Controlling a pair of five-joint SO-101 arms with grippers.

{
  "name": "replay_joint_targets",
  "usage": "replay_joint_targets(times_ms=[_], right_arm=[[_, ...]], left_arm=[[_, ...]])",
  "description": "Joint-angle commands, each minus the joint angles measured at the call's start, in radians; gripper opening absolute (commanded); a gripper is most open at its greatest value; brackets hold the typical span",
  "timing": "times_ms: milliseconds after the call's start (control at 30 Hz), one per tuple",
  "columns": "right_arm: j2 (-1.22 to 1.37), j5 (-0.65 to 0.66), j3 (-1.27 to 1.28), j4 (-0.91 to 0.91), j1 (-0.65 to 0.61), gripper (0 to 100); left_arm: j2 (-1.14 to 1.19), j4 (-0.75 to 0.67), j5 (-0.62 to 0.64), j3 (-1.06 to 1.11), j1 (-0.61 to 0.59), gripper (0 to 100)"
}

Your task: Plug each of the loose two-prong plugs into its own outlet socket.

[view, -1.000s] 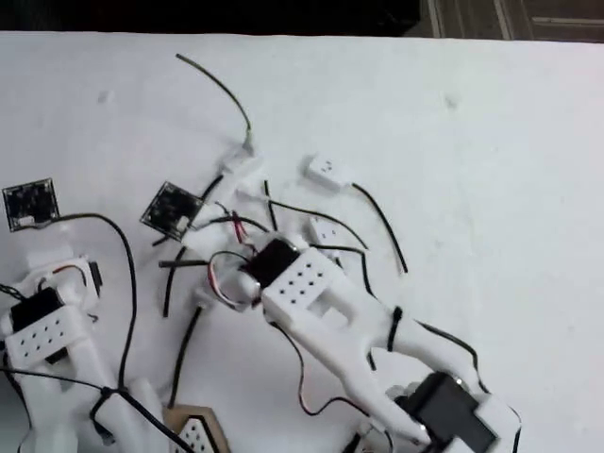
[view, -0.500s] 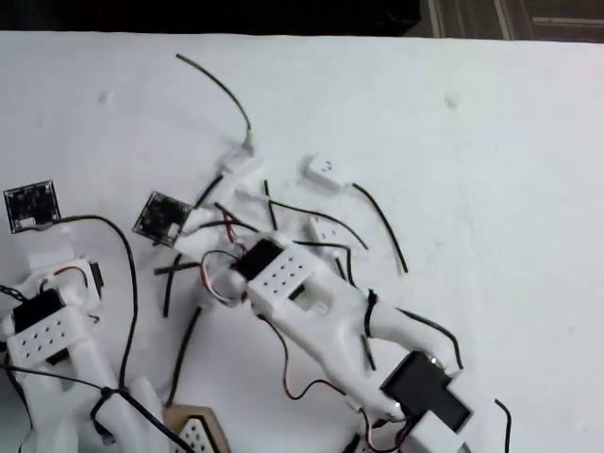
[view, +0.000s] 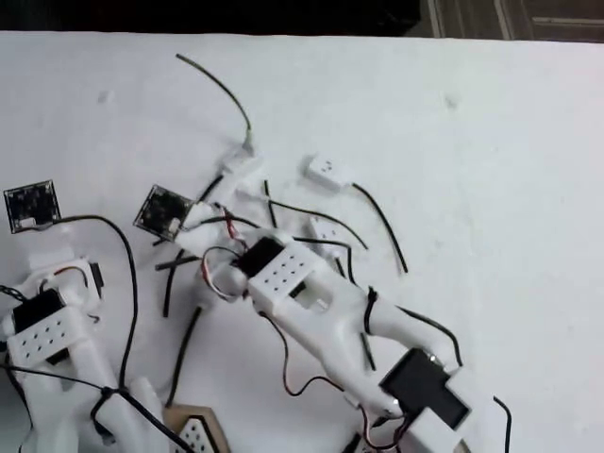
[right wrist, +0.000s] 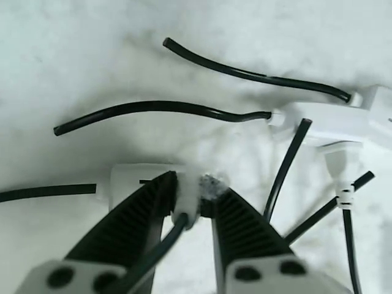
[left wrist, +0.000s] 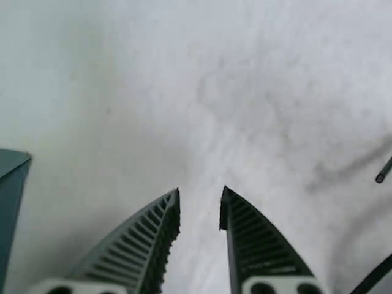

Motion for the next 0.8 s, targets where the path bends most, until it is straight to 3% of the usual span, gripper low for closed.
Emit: replay_joint_targets(times_ms=[0, 767], right_arm=[[-0.008, 0.043, -0.009, -0.018, 0.019, 1.7], [0.093, 0.051, -0.012, -0.045, 0.022, 1.7]], left_arm=[[-0.024, -0.018, 0.002, -0.002, 0.013, 13], [-0.024, -0.018, 0.002, -0.002, 0.013, 13]])
